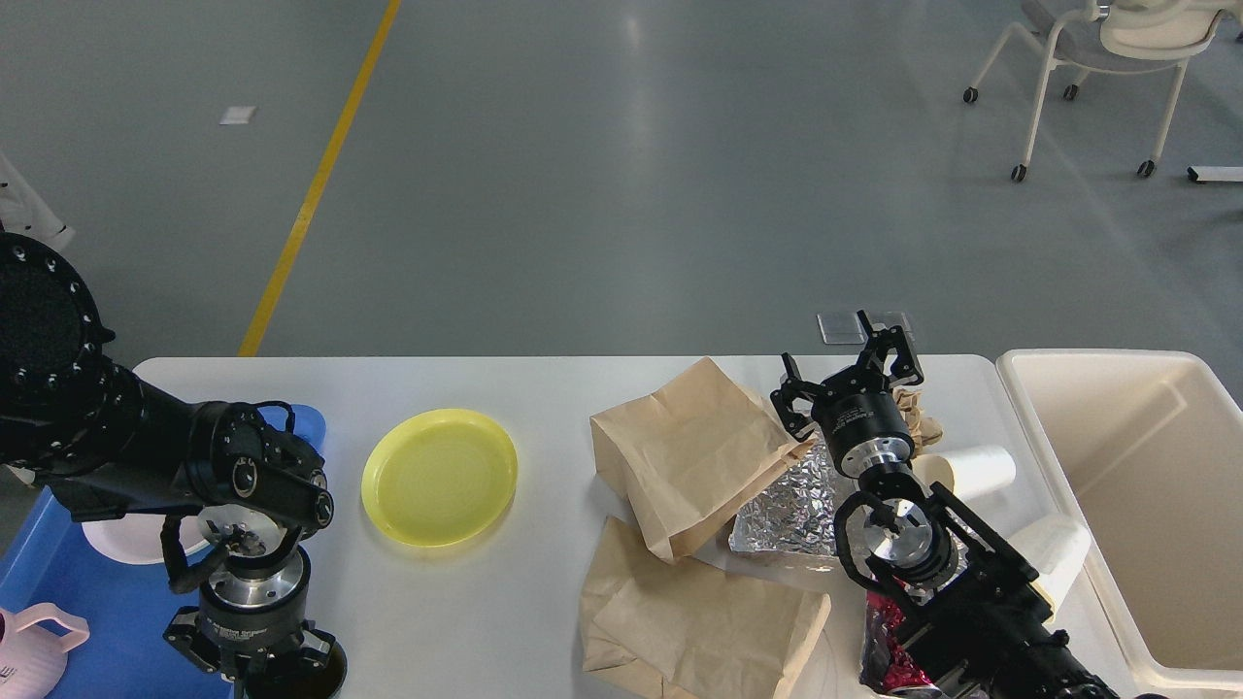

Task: Tidy desktop
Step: 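Lower the left gripper onto the dark teal mug and grasp it, then lift the teal mug with the left gripper and carry it to the blue tray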

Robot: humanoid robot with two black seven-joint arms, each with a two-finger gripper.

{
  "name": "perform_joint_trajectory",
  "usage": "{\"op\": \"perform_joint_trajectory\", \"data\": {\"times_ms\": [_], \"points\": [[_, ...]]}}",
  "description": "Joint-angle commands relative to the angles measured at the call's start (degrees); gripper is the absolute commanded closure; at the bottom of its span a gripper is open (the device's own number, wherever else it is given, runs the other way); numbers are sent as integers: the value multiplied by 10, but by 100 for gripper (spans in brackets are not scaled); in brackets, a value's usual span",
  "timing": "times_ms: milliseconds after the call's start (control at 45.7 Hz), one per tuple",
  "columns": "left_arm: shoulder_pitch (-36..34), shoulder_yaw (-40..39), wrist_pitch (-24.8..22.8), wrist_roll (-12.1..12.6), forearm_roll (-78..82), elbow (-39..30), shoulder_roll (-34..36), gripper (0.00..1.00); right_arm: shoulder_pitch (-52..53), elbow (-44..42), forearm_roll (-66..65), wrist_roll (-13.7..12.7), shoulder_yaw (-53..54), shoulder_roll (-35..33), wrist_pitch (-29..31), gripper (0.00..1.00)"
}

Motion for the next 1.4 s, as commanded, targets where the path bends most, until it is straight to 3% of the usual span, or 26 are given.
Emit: {"op": "perform_joint_trajectory", "data": {"times_ms": [0, 197, 460, 635, 788, 963, 1138, 1270, 1379], "points": [[-69, 0, -38, 0, 1, -12, 24, 100, 0, 0, 0, 0, 0, 0, 0, 0], [-177, 8, -103, 1, 2, -14, 62, 100, 0, 0, 0, 0, 0, 0, 0, 0], [-407, 18, -226, 0, 32, -14, 117, 100, 0, 0, 0, 0, 0, 0, 0, 0], [-529, 16, -227, -2, 46, -14, 136, 100, 0, 0, 0, 0, 0, 0, 0, 0], [-595, 3, -227, -2, 46, -14, 159, 100, 1, 0, 0, 0, 0, 0, 0, 0], [-578, 5, -227, -1, 48, -14, 165, 100, 0, 0, 0, 0, 0, 0, 0, 0], [-510, 8, -227, 0, 58, -13, 194, 100, 1, 0, 0, 0, 0, 0, 0, 0], [-423, 10, -227, 0, 108, -10, 225, 100, 0, 0, 0, 0, 0, 0, 0, 0], [-324, 9, -148, 0, 155, -10, 250, 100, 1, 0, 0, 0, 0, 0, 0, 0]]}}
